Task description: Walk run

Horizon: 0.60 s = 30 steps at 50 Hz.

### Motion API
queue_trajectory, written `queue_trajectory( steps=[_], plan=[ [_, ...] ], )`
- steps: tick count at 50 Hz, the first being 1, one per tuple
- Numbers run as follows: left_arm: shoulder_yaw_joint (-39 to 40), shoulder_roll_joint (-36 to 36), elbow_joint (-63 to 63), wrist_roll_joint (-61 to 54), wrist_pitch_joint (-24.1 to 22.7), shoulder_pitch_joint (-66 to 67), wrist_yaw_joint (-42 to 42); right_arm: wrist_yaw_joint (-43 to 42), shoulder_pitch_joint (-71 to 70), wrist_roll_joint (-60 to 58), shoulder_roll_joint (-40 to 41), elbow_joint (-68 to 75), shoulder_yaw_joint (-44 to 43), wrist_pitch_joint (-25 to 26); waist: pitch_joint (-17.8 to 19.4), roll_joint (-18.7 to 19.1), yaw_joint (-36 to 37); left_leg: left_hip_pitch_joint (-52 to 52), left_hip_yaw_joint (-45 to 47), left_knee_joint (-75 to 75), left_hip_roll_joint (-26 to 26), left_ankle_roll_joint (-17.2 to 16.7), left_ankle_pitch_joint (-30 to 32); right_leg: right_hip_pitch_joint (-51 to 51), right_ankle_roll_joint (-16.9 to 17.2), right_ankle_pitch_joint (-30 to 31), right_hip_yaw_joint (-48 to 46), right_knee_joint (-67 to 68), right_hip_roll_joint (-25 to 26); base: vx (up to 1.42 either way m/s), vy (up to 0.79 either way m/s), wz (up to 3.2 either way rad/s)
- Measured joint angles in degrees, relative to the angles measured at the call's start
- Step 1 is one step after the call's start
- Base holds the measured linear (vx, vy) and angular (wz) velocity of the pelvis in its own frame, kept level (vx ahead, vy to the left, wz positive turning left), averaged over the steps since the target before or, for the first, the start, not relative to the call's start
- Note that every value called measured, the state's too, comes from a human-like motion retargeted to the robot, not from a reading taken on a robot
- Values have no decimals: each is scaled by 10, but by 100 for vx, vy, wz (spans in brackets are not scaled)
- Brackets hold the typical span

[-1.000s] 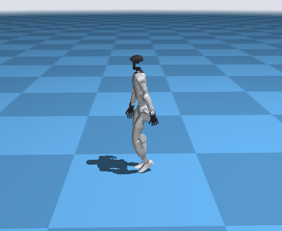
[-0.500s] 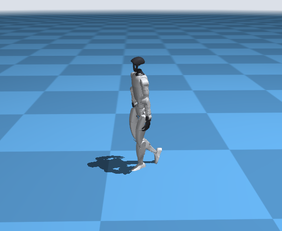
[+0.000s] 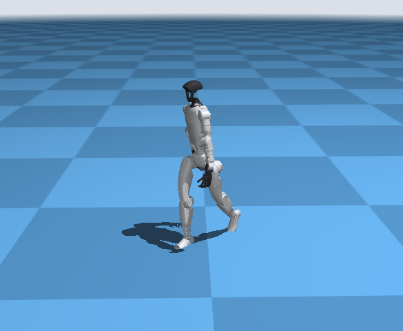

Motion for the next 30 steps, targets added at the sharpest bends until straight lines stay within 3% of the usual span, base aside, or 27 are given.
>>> queue_trajectory(
  steps=[2, 4, 10, 13, 18, 21, 23, 27, 28, 30],
  plan=[
    [-5, -4, 46, 6, 37, 31, 3, -12, -23, 24, 2, -7, 0, 2, 7, -10, -4, -45, 28, 133, 9, -38, 70, 37, -31, -32, -30, 15, -17, 87, -35, -19],
    [6, -16, 55, 32, 65, 72, 6, -24, -51, 45, 8, -21, -2, 8, 5, -34, 7, -89, 59, 232, 6, -29, 90, 71, -49, -51, -19, 12, -18, 91, -38, -76],
    [44, -66, 55, 98, 70, 186, 9, -56, -102, 93, 19, -114, 19, -24, 10, -69, 73, -247, 103, 324, 31, 65, -98, 165, -58, -61, 48, -31, 0, 89, -28, -100],
    [62, -79, 55, 119, 73, 232, -1, -70, -119, 98, 13, -167, 37, -45, 20, -73, 107, -300, 129, 229, 61, 93, -154, 204, -71, -66, 77, -47, 28, 65, -16, -108],
    [87, -90, 55, 139, 102, 282, 4, -84, -149, 87, -8, -211, 54, -53, 37, -53, 154, -344, 140, -20, 93, 110, -156, 263, -93, -90, 121, -57, 85, 84, -13, -98],
    [97, -93, 55, 139, 106, 293, 4, -84, -162, 76, -16, -203, 56, -45, 40, -56, 183, -361, 44, -146, 67, 80, -175, 301, -95, -99, 139, -55, 89, 103, -9, -125],
    [95, -89, 55, 135, 111, 295, 0, -83, -159, 71, -16, -189, 55, -35, 37, -63, 184, -357, 19, -192, 55, 78, -186, 324, -90, -94, 136, -49, 81, 82, -3, -54],
    [86, -67, 55, 136, 125, 269, 4, -72, -123, 64, -13, -140, 35, -16, 17, -55, 200, -350, 60, -135, 73, 76, -158, 351, -73, -11, 111, -15, 84, 110, 4, -47],
    [84, -62, 55, 136, 125, 258, 9, -69, -108, 62, -11, -124, 27, -13, 7, -53, 209, -346, 59, -132, 71, 82, -131, 351, -68, 35, 94, 2, 80, 124, 7, -44],
    [82, -51, 55, 129, 117, 230, 20, -65, -75, 59, -5, -89, 12, -4, -14, -58, 203, -337, 59, -108, 69, 112, -152, 337, -47, 155, 55, 52, 66, 135, 5, -8]
  ],
)
